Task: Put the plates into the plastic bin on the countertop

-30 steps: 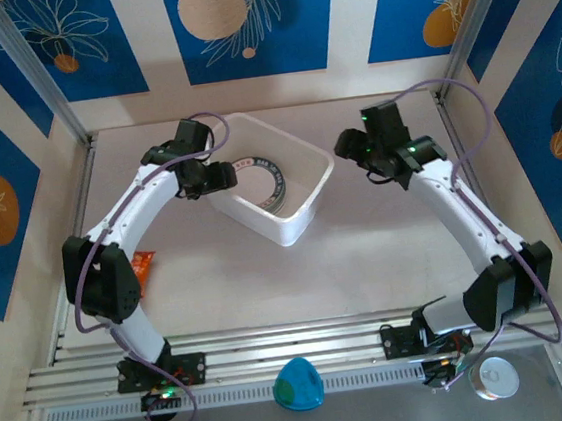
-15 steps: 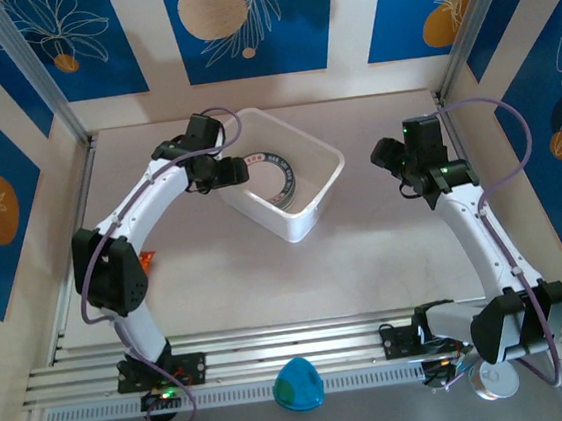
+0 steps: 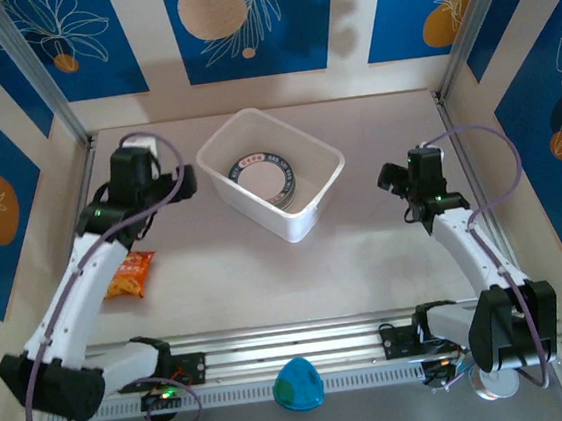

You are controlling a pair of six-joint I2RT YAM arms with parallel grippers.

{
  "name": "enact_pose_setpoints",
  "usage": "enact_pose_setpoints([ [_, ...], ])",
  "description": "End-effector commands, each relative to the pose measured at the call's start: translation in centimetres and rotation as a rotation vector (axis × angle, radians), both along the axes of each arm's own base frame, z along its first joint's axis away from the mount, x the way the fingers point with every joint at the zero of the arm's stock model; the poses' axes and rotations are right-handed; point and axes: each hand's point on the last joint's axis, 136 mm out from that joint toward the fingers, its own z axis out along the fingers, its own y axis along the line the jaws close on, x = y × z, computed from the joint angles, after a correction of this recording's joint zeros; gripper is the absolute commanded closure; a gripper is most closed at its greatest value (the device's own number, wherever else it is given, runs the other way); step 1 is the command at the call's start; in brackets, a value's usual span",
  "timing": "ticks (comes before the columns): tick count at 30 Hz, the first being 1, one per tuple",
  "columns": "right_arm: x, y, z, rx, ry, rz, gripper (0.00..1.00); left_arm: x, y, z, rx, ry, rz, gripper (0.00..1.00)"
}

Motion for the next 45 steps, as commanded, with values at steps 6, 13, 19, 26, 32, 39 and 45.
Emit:
enact_pose_setpoints([
  [6, 5.0, 1.2, -1.8, -0.108, -0.223, 0.156, 0.01, -0.4, 4.3, -6.8, 0.237, -0.195, 0.062, 0.00],
  [13, 6.4, 4.1, -3.1, -0.157, -0.263, 0.331, 0.01, 0.7, 4.4, -10.6, 0.179, -0.259, 0.047, 0.00],
  [19, 5.0, 6.3, -3.3, -0.064, -0.369, 0.511, 0.01, 3.1, 3.1, -11.4, 0.090, -0.335, -0.008, 0.00],
  [26, 5.1, 5.3, -3.7, -0.080, -0.348, 0.447, 0.01, 6.2, 2.8, -13.6, 0.074, -0.328, -0.068, 0.00],
  [32, 5.1, 5.5, -3.7, -0.056, -0.344, 0.470, 0.01, 6.7, 2.4, -14.4, 0.070, -0.308, -0.096, 0.00],
  [39, 5.2, 5.7, -3.8, -0.060, -0.339, 0.474, 0.01, 6.7, 2.5, -14.4, 0.074, -0.311, -0.093, 0.00],
  [45, 5.1, 5.6, -3.7, -0.059, -0.344, 0.475, 0.01, 6.7, 2.4, -14.3, 0.075, -0.318, -0.094, 0.00],
])
